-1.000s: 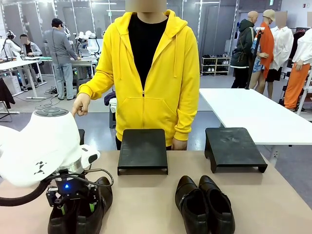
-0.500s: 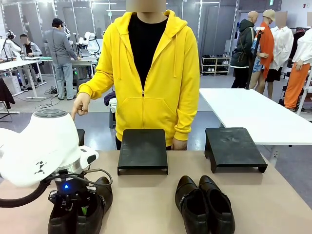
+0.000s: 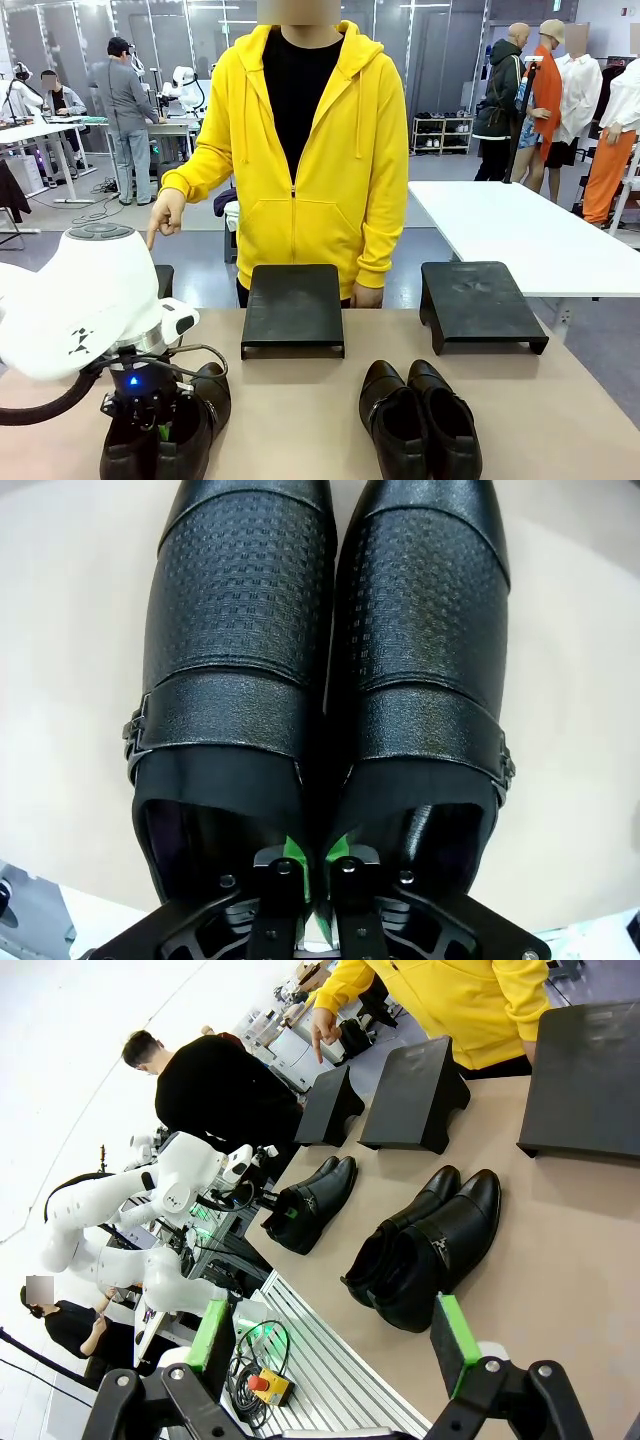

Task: Place the shoes on the stand as instructed by the person.
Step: Pick up one pair of Shoes and place it on the Shoes Stand indicated by the person.

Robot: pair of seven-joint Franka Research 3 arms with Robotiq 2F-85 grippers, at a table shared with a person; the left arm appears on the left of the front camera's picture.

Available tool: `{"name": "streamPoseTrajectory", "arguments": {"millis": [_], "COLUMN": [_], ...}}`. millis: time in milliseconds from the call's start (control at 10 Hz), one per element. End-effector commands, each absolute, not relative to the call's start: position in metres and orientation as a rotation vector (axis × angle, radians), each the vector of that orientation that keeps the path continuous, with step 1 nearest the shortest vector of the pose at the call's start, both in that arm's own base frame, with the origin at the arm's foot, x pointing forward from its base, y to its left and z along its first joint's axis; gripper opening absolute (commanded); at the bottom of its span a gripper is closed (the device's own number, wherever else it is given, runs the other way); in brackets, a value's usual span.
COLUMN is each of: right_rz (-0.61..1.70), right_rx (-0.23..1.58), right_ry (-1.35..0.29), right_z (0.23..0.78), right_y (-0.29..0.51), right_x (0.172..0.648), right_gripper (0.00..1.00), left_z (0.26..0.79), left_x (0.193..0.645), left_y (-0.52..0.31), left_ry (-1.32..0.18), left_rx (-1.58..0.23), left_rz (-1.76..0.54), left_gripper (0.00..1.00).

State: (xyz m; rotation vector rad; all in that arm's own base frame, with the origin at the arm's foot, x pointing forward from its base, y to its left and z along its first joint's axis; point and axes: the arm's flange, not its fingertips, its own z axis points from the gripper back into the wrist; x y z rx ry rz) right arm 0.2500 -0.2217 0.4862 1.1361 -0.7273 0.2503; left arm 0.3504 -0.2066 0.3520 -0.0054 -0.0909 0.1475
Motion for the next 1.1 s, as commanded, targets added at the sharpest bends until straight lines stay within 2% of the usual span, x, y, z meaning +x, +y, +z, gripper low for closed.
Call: {"name": "streamPoseTrajectory", "arguments": {"millis": [0, 200, 600, 900, 1000], "right_rz": [0.259, 0.259, 0.259, 0.259, 0.259], "right_rx": [1.139, 1.139, 1.139, 1.139, 1.139], "right_ry": [-0.742, -0.742, -0.742, -0.742, -0.742], "right_z": [0.488, 0.488, 0.488, 0.488, 0.488], "right_y": [-0.223, -0.223, -0.223, -0.223, -0.223], "right_x": [0.25, 0.25, 0.25, 0.25, 0.25], "right_gripper": [1.0, 1.0, 1.0, 1.0, 1.0], "left_z": [0.354, 0.408, 0.5, 0.519, 0.513], "left_x": [0.296, 0.297, 0.31, 0.322, 0.313], "left_y": [-0.166, -0.152, -0.109, -0.09, -0.099], "left_ry": [-0.157, -0.156, -0.29, -0.343, -0.292], "left_rx": [-0.076, -0.109, -0.06, -0.068, -0.07], "left_rz": [0.123, 0.059, 0.009, 0.008, 0.027], "left_gripper": [0.0, 0.0, 0.0, 0.0, 0.0]}}
